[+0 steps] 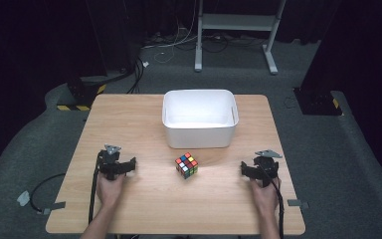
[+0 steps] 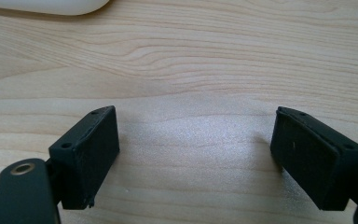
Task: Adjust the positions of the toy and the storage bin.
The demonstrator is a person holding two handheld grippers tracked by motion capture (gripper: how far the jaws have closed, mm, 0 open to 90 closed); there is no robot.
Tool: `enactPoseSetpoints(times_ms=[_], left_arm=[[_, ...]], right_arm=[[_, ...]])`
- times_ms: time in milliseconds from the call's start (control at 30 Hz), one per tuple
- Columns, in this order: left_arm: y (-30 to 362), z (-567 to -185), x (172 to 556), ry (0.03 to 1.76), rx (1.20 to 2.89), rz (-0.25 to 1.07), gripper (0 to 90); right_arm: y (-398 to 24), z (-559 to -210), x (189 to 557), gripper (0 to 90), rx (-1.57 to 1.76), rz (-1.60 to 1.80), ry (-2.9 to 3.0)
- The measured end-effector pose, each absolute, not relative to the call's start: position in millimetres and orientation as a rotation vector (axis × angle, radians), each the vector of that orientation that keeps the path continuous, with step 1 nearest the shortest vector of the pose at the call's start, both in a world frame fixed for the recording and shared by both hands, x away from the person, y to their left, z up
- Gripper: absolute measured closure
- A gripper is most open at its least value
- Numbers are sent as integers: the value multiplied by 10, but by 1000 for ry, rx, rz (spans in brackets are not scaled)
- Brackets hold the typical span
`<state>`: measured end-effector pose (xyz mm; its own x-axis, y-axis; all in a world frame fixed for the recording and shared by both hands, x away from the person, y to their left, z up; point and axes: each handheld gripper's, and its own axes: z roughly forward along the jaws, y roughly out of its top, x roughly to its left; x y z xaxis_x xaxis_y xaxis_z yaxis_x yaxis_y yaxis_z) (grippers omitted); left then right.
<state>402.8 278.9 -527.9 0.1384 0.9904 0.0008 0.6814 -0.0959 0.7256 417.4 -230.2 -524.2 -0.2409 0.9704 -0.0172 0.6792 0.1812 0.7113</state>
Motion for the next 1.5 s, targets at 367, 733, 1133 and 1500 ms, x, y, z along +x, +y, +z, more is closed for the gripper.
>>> enactPoseSetpoints(times_ms=[367,733,1133,1500], left_arm=[[2784,-5280,4027,1604,1842,689,132],[2771,-5277,4027,1599,1843,692,147],[2663,-5233,4006,1568,1850,701,144],[2525,-5136,3955,1499,1885,701,130]], right_arm=[[-2302,-5242,4174,152,1546,816,1991],[-2301,-5242,4173,153,1547,815,1989],[-2300,-5242,4174,154,1545,814,1988],[-2297,-5241,4172,154,1548,814,1986]])
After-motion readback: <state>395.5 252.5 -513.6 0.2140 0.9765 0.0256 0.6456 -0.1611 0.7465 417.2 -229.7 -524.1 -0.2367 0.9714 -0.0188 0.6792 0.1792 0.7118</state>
